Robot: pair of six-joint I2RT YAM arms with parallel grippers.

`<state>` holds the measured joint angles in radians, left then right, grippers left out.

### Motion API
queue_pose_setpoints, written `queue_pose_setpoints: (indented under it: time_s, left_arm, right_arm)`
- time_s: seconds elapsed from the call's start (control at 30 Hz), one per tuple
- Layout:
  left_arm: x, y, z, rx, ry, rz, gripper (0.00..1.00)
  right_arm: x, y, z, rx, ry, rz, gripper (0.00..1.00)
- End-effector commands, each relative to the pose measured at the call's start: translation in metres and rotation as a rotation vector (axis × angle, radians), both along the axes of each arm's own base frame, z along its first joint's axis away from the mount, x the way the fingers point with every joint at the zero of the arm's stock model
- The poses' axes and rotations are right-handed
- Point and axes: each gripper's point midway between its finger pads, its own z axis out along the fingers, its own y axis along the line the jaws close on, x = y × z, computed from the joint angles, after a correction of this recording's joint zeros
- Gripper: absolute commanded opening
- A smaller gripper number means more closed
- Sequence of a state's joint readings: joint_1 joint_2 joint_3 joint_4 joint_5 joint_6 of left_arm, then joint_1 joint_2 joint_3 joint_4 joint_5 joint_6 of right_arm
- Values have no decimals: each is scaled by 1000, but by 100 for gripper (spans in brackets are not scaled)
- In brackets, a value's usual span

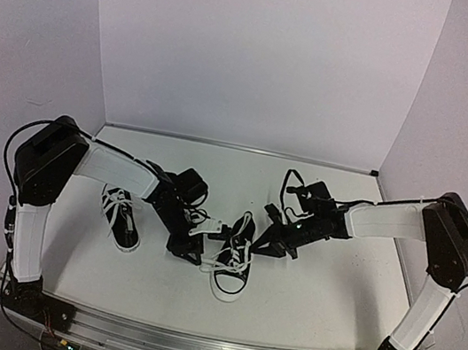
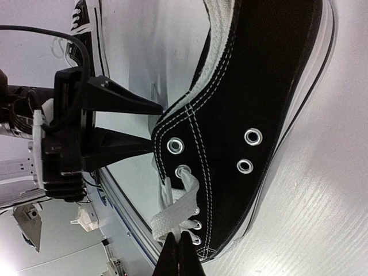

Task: Tie the shoes

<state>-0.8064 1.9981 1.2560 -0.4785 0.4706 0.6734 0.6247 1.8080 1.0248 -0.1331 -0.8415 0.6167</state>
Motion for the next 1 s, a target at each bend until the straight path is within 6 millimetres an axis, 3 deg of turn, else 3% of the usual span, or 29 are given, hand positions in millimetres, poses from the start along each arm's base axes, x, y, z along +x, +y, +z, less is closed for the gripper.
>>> queue_pose_setpoints:
  time_s: [0.0, 0.17, 0.37, 0.43, 0.53, 0.8, 0.87, 0.97]
  left_arm:
    - [-5, -6, -6, 44, -20, -62, 32]
    - [7, 6, 1, 82, -46, 41, 1]
    - [51, 28, 62, -27, -63, 374, 0]
    - [60, 32, 89, -82, -87, 446, 0]
    - [69, 41, 112, -117, -105, 557, 0]
    - [75, 84, 117, -118, -34, 870, 0]
    - [75, 96, 123, -144, -28, 940, 0]
    - [75, 120, 118, -130, -23, 1052, 0]
  right_arm:
    - [9, 5, 15, 8, -58, 3, 0]
    - [15, -8, 20, -23, -92, -38, 0]
    - [30, -47, 26, -100, -149, -171, 0]
    - [33, -61, 26, -131, -159, -213, 0]
    - [38, -84, 28, -195, -177, -298, 0]
    - [42, -145, 56, -330, -259, -548, 0]
    - [35, -160, 62, -352, -264, -601, 0]
    - [21, -179, 55, -413, -237, -642, 0]
